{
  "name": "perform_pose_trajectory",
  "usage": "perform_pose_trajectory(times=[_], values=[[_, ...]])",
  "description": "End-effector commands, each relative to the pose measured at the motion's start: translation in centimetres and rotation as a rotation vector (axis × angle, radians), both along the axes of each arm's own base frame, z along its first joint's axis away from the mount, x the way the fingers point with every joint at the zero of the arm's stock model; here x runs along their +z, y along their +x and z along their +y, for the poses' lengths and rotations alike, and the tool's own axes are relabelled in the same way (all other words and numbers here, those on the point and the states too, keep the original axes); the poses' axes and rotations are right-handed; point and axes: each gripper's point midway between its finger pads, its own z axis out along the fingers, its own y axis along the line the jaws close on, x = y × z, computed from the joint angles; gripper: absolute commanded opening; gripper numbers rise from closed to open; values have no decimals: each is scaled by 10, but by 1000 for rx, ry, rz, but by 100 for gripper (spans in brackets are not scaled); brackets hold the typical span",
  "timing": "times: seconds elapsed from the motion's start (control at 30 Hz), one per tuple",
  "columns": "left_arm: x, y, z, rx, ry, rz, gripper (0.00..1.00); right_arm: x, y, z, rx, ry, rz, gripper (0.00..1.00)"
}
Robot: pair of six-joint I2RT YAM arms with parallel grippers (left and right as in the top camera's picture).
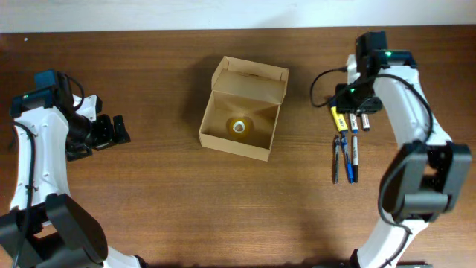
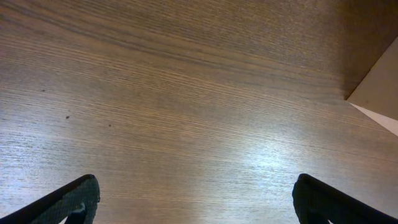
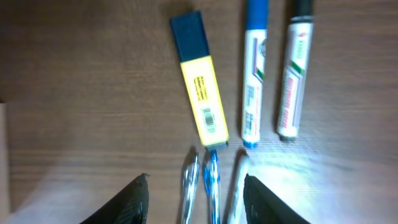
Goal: Pack container
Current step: 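Grasp the yellow highlighter with the right gripper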
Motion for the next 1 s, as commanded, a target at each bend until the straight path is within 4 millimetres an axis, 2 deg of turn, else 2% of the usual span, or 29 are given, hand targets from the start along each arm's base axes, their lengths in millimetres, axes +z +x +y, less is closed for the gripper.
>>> perform_pose_trajectory(times=[0.0,0.23,0.6,0.87,0.9,0.97], values=[[5,-1,-2,-17,-7,-20,100,-18,2,6,66,26,31,49],[5,-1,-2,-16,-7,-20,100,-50,5,7,81,32,78,50],[5,-1,-2,-17,-7,-20,100,-72,29,6,87,25,20,50],[5,-1,-2,-17,-7,-20,100,-101,24,5,85,22,77,49],[5,-1,-2,-17,-7,-20,100,-102,23,5,85,23,80,48],[5,-1,-2,-17,-7,-20,100,-104,22,5,85,23,86,38]])
